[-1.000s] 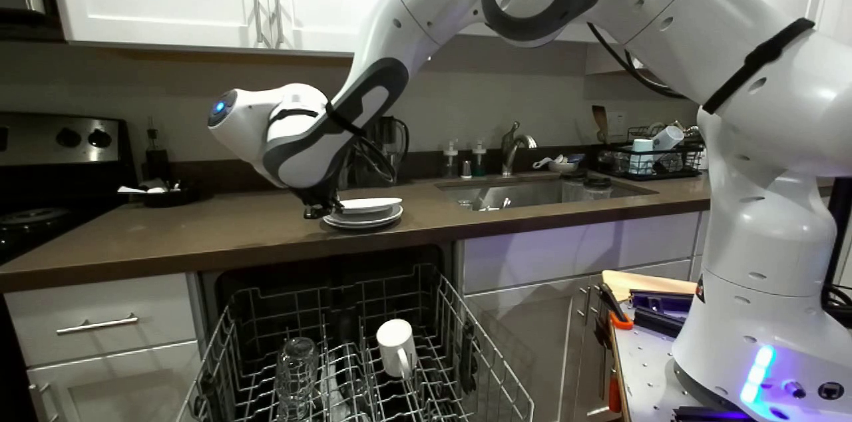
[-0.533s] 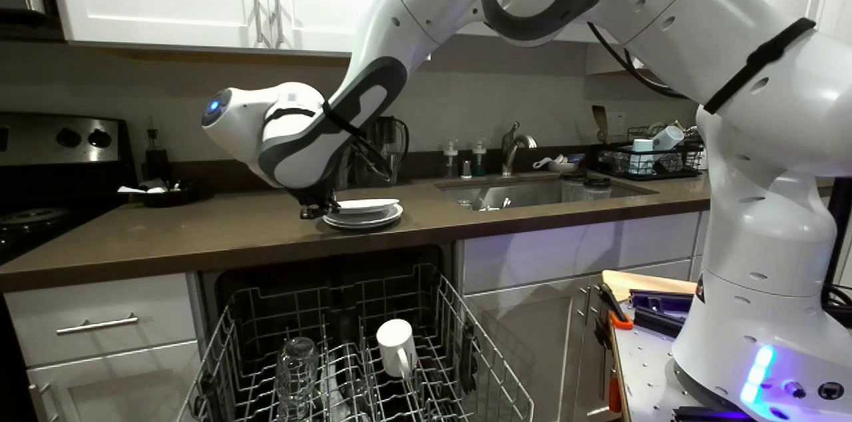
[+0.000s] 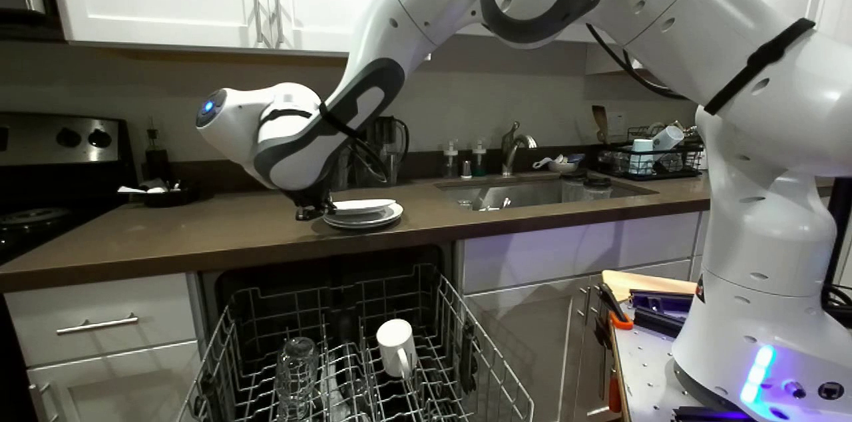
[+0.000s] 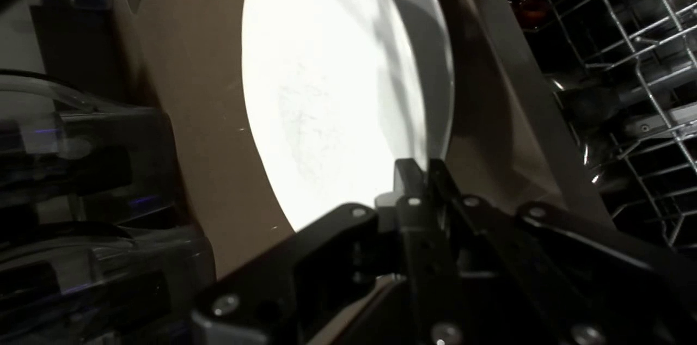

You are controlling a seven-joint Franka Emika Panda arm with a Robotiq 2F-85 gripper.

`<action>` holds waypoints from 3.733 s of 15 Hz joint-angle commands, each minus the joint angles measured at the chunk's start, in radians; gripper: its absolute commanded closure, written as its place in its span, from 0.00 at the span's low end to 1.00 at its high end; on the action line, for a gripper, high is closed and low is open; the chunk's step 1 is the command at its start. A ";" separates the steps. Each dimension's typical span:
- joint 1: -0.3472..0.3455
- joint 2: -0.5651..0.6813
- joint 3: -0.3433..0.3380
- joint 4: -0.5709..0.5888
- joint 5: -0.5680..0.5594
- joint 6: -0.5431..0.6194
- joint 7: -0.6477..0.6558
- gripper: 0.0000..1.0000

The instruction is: Put one plate inside the dishwasher

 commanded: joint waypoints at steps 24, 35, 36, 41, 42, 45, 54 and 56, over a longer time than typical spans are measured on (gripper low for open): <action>0.030 0.082 -0.015 0.100 -0.011 -0.052 -0.081 0.74; 0.039 0.106 -0.029 0.113 -0.032 -0.090 -0.106 0.63; 0.039 0.105 -0.030 0.112 -0.034 -0.091 -0.106 0.63; 0.040 0.109 -0.038 0.111 -0.052 -0.089 -0.108 0.66; 0.039 0.109 -0.039 0.109 -0.062 -0.084 -0.108 0.74; 0.037 0.109 -0.036 0.105 -0.085 -0.079 -0.105 1.00; 0.063 0.112 -0.039 0.116 -0.168 -0.148 -0.082 0.99; 0.074 0.109 -0.037 0.118 -0.178 -0.181 -0.076 0.99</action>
